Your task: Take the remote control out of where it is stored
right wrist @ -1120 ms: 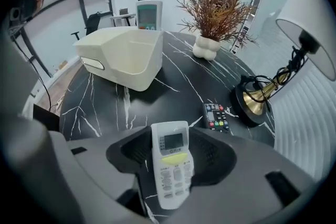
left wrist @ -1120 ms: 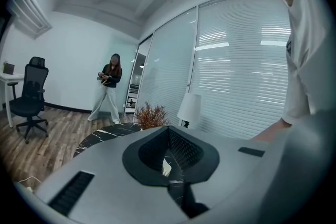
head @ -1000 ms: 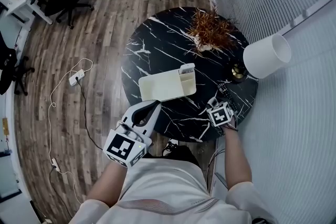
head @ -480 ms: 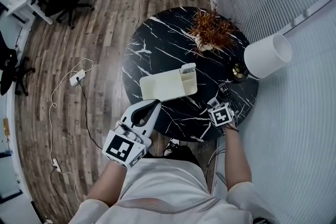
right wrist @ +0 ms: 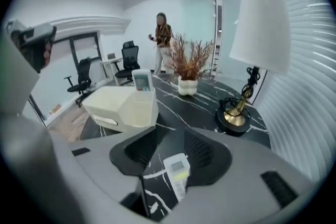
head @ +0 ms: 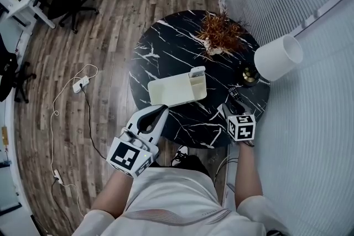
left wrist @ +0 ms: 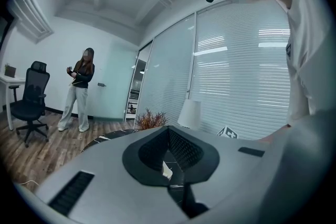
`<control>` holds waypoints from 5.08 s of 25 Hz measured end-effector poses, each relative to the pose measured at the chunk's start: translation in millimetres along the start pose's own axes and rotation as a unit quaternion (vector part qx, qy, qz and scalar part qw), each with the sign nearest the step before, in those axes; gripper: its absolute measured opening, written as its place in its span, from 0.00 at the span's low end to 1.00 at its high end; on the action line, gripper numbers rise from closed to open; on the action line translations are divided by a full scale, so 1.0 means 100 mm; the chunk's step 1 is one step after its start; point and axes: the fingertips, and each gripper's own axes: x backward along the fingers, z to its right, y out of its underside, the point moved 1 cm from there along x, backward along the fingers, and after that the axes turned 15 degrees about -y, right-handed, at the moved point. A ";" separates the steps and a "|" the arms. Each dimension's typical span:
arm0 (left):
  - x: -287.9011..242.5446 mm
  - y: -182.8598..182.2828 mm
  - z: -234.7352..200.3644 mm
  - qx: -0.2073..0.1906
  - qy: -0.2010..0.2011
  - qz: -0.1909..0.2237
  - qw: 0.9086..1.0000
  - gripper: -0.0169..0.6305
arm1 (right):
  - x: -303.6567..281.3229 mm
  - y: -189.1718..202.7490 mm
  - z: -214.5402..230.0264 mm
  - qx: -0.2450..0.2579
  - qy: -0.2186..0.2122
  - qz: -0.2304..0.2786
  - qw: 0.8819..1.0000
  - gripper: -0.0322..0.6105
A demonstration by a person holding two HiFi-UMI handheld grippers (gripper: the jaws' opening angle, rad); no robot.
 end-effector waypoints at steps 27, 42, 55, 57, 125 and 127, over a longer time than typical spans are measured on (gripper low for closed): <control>0.21 -0.18 0.00 -0.011 0.026 0.026 0.999 0.04 | 1.35 -1.14 -1.17 0.081 0.011 0.275 0.958 0.08; 0.29 -0.13 -0.13 -0.016 0.007 0.021 1.000 0.04 | 1.24 -1.21 -1.19 0.076 0.001 0.268 0.960 0.08; 0.42 -0.08 -0.39 -0.005 -0.020 0.014 1.000 0.04 | 0.34 -1.31 -1.21 0.077 -0.035 0.173 0.981 0.38; 0.44 -0.06 -0.46 -0.001 -0.027 0.011 1.000 0.04 | 0.17 -1.33 -1.16 0.072 -0.024 0.167 0.983 0.42; 0.27 0.13 -0.16 -0.006 0.038 -0.022 0.999 0.04 | 0.29 0.29 -1.01 0.126 0.000 -0.131 0.983 0.46; 0.29 0.14 -0.16 -0.008 0.036 -0.023 0.999 0.04 | 0.17 0.44 -1.03 0.135 -0.003 -0.160 0.978 0.46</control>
